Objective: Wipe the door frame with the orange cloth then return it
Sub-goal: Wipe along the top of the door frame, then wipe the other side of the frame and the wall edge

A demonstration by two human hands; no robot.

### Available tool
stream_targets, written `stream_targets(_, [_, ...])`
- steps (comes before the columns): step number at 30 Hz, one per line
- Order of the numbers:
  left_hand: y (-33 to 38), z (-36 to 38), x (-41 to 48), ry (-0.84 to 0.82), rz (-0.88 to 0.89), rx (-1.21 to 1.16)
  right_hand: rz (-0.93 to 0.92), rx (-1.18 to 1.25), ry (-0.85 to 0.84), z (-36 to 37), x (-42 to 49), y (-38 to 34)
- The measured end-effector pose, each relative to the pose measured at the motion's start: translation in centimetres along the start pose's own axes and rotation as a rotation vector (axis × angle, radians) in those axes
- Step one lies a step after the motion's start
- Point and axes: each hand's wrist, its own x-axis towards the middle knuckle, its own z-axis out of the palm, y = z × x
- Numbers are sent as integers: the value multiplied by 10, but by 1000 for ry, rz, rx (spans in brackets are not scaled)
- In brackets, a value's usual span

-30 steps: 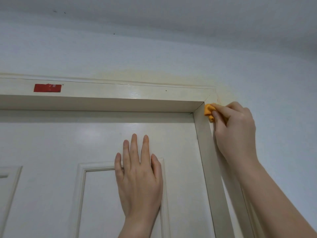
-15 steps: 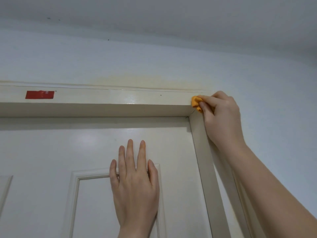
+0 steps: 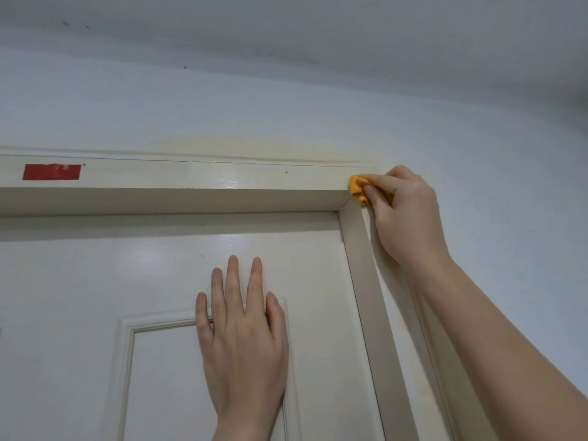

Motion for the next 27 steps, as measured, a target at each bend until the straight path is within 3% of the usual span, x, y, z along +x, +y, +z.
stream_targets(4, [1,0,-3,-14,19,-14,25,15,-3,-14,-27,4])
stream_targets(8, [2,1,-6,-27,39,-6,-70,6,-44,-5,-27,-6])
stream_targets(14, [2,-1,-8,-30,33,-14,32,17,-22,-24,-36,12])
stream_targets(19, [3,-1,-10,-33,44,-16,-81,23,-69,-16,-51,-3])
stream_targets(27, [3,-2,-15,-41,47,-30,-1,-27,-24,-28,-72,7])
